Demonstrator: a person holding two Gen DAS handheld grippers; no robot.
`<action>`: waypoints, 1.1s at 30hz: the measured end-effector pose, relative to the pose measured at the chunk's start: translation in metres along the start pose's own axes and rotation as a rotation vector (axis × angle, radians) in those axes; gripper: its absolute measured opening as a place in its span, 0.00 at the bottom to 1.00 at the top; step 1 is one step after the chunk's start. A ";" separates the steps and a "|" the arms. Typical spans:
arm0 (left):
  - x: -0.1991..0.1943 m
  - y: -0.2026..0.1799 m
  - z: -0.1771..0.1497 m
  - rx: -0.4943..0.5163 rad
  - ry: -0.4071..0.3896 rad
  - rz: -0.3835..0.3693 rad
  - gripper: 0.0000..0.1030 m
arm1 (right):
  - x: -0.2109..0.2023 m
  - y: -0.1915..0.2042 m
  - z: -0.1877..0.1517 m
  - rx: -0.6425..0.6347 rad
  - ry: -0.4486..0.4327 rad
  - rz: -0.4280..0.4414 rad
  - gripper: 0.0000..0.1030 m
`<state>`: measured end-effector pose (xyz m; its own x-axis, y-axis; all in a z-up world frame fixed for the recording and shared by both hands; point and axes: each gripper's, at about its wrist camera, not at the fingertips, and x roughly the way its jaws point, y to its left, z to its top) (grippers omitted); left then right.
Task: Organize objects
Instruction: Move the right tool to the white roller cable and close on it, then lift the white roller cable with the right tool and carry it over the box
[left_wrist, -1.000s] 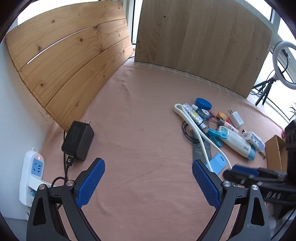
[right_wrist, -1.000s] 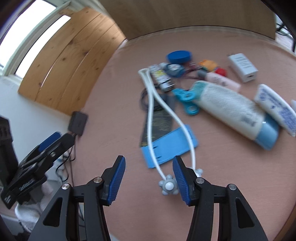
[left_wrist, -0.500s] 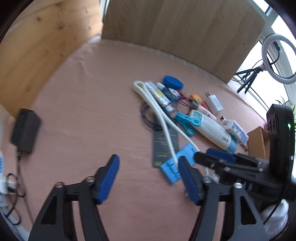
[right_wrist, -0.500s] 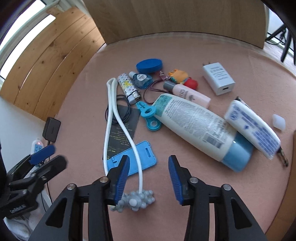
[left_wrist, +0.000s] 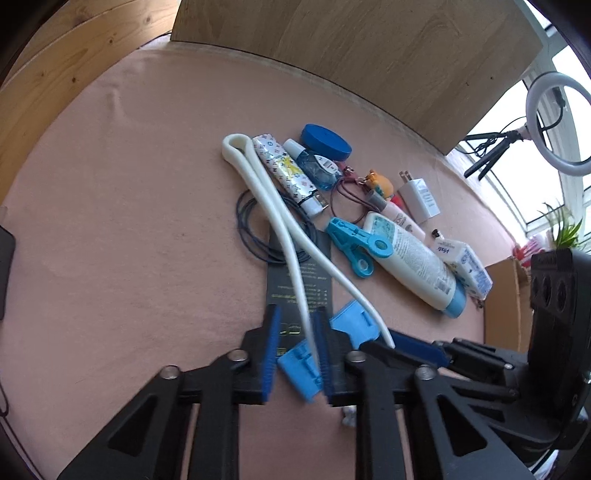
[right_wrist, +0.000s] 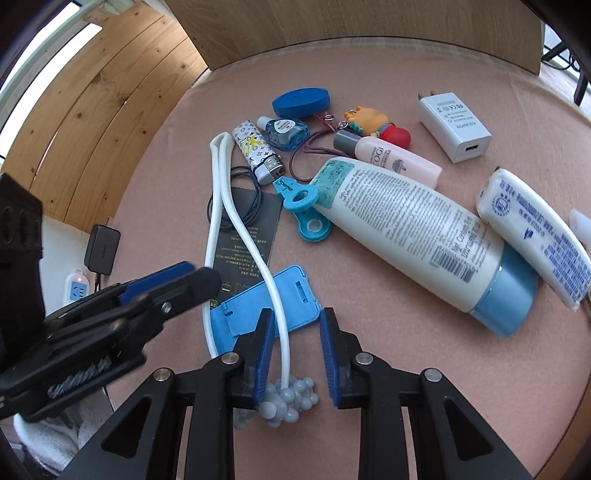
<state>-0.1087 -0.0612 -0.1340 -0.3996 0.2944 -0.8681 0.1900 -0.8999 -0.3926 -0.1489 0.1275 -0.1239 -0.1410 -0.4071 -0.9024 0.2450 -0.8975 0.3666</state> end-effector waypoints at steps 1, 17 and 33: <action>0.001 0.000 0.000 -0.004 0.001 -0.011 0.10 | 0.000 0.000 0.000 0.002 0.004 0.005 0.20; -0.012 0.000 -0.011 -0.013 -0.027 -0.037 0.07 | 0.004 0.012 -0.013 0.008 0.001 0.051 0.04; -0.064 -0.052 -0.009 0.048 -0.135 -0.101 0.06 | -0.053 0.017 -0.025 0.028 -0.109 0.104 0.04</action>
<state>-0.0844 -0.0306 -0.0606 -0.5321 0.3413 -0.7749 0.1007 -0.8832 -0.4581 -0.1133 0.1381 -0.0755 -0.2201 -0.5128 -0.8298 0.2373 -0.8533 0.4643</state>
